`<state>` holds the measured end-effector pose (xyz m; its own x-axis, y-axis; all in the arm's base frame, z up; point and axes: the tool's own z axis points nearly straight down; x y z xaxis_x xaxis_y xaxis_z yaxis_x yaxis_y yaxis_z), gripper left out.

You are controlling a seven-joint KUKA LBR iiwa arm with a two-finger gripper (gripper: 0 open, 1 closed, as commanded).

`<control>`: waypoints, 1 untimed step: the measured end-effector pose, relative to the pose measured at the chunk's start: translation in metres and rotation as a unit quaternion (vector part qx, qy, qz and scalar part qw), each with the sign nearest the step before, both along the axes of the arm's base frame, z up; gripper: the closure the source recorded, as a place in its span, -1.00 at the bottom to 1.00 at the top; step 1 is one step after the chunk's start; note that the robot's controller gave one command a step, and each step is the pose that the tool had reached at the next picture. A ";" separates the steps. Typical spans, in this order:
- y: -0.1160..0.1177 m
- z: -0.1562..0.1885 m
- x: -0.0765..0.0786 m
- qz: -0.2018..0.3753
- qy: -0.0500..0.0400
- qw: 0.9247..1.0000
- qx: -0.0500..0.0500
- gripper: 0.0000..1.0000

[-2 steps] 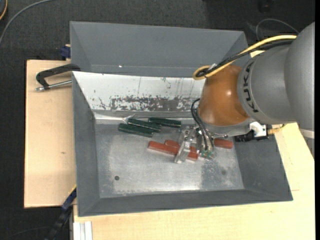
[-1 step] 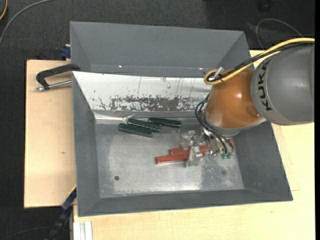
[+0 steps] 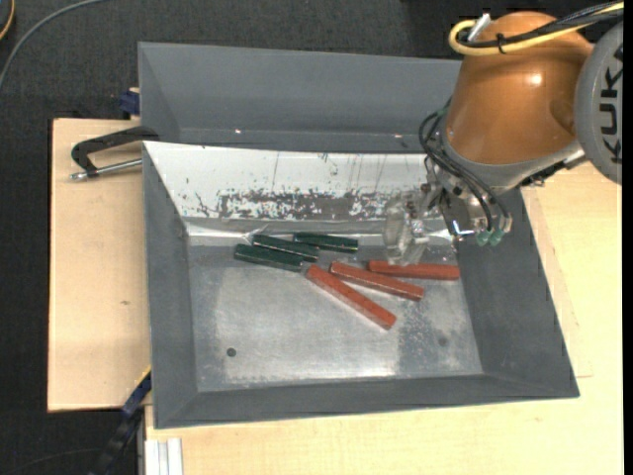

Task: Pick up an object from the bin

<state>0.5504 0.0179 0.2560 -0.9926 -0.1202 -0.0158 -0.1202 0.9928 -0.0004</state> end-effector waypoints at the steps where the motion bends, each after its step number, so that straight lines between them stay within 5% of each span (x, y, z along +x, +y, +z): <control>1: 0.000 -0.005 -0.002 -0.001 0.005 1.000 0.000 -1.00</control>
Offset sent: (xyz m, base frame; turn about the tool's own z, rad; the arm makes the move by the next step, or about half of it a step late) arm 0.0000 0.0000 0.0000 0.0000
